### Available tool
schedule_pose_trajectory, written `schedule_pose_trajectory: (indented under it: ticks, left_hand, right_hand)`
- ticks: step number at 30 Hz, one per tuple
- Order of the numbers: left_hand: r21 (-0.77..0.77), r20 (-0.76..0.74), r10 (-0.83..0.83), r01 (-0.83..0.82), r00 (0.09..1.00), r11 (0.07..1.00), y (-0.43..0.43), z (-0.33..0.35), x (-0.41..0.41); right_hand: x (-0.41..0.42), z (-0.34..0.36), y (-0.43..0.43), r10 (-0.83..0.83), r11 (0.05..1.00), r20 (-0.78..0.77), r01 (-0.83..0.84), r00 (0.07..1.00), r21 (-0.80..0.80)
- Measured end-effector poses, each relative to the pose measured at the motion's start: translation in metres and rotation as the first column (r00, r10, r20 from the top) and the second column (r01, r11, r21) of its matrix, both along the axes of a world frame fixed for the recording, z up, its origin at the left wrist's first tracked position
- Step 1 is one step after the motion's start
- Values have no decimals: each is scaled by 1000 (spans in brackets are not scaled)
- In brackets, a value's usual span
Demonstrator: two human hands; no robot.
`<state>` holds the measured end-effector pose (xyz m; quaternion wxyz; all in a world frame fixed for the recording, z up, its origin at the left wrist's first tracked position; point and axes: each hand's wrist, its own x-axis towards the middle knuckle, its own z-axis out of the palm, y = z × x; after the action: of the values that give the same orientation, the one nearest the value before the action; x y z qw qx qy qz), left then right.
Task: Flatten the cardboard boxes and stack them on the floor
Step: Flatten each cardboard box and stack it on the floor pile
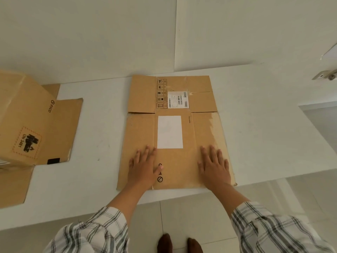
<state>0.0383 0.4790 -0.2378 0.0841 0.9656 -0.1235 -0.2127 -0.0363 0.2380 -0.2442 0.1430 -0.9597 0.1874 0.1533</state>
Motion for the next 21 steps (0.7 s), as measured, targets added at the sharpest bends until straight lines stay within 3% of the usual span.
schedule_pose_trajectory:
  ticks: [3, 6, 8, 10, 13, 15, 17, 18, 21]
  left_hand:
    - [-28, 1, -21, 21, 1000, 999, 3, 12, 9]
    - [40, -23, -44, 45, 999, 998, 7, 24, 21]
    - [99, -113, 94, -83, 989, 992, 11, 26, 26]
    - [88, -225, 321, -309, 920, 947, 14, 26, 27]
    - [66, -214, 498, -497, 840, 865, 17, 28, 22]
    - [-83, -249, 646, -680, 722, 728, 25, 27, 24]
    - [-281, -390, 734, -831, 556, 480, 34, 26, 25]
    - [-327, -443, 736, -856, 512, 400, 35, 28, 24]
    - [-354, -444, 735, -854, 512, 382, 26, 34, 10]
  right_hand:
    - [7, 12, -8, -4, 1000, -49, 4, 999, -18]
    - [10, 23, -12, -199, 974, -144, 212, 969, 85]
    - [9, 29, -15, -283, 943, -194, 309, 939, 124]
    - [7, 36, -17, -322, 930, -209, 351, 923, 114]
    - [3, 43, -26, -427, 882, -216, 457, 878, 117]
    - [1, 44, -37, -505, 824, -231, 544, 832, 159]
    - [-3, 47, -48, -554, 749, -255, 609, 792, 263]
    - [-7, 51, -52, -563, 720, -257, 618, 786, 314]
    - [-17, 61, -56, -544, 716, -214, 582, 811, 386]
